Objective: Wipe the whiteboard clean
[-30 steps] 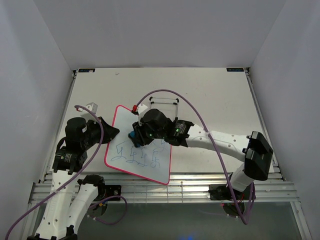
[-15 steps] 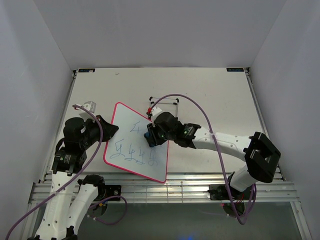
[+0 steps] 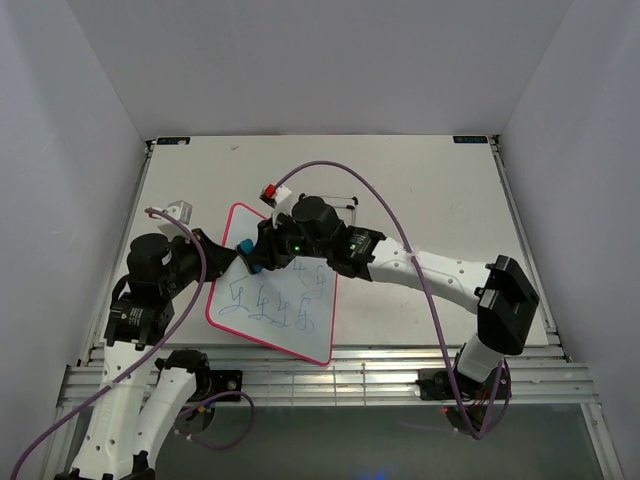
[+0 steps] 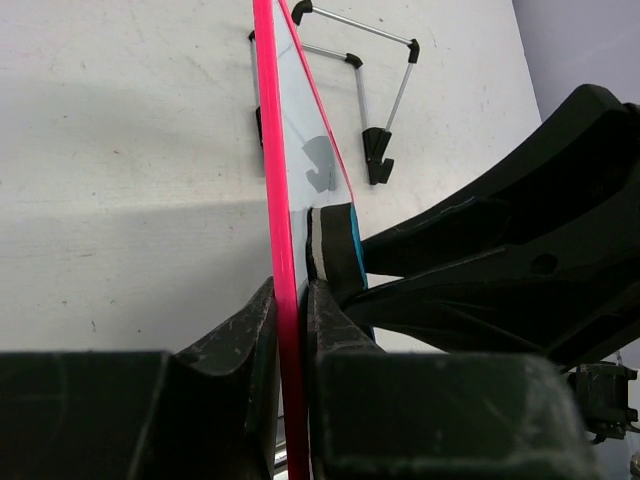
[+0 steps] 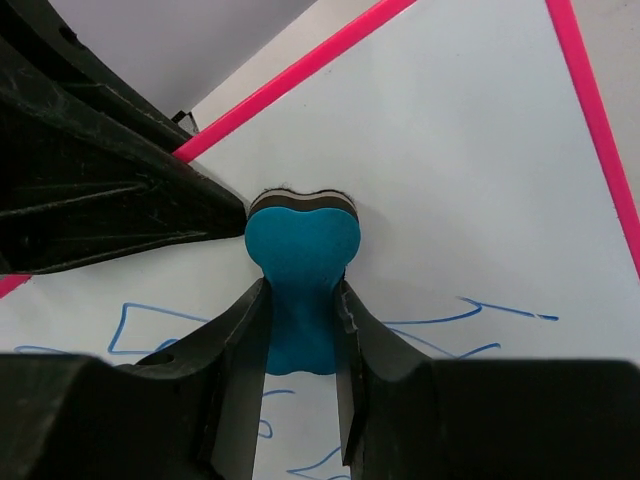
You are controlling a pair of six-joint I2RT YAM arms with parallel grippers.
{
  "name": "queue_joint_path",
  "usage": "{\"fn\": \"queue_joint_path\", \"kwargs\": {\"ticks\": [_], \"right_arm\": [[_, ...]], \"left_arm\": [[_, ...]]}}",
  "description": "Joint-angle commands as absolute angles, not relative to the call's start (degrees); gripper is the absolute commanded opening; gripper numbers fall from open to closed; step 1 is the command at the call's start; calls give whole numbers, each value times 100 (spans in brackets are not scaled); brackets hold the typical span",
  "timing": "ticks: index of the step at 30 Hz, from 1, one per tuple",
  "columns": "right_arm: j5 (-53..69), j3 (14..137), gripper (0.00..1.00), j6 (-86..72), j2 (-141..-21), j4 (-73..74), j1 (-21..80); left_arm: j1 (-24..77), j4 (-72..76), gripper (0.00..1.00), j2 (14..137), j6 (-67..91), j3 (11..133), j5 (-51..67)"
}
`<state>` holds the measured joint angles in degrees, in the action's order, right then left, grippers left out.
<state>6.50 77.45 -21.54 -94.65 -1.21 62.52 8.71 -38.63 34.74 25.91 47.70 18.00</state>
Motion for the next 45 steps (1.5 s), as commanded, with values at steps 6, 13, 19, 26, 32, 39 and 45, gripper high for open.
{"fn": "queue_joint_path", "kwargs": {"ticks": [6, 13, 19, 26, 32, 39, 45], "right_arm": [[826, 6857, 22, -2373, -9545, -44, 5608], [599, 5566, 22, -2303, -9290, 70, 4975], [930, 5642, 22, -2329, -9149, 106, 4930], [1362, 7108, 22, -2557, -9579, -97, 5308], [1327, 8814, 21, -2672, -10361, 474, 5625], [1099, 8395, 21, -2681, -10380, 721, 5581], [835, 6884, 21, -2646, -9792, 712, 5196]], "left_arm": [[940, -3788, 0, 3419, 2145, 4869, 1995], [940, -3797, 0, 3410, 2118, 4896, 1951], [949, -3744, 0, 3489, 2101, 4869, 2013], [940, -3709, 0, 3454, 2136, 4834, 2092], [941, -3709, 0, 3472, 2188, 4781, 2162], [941, -3744, 0, 3410, 2250, 4790, 1987], [949, -3806, 0, 3384, 2303, 4816, 1776]]}}
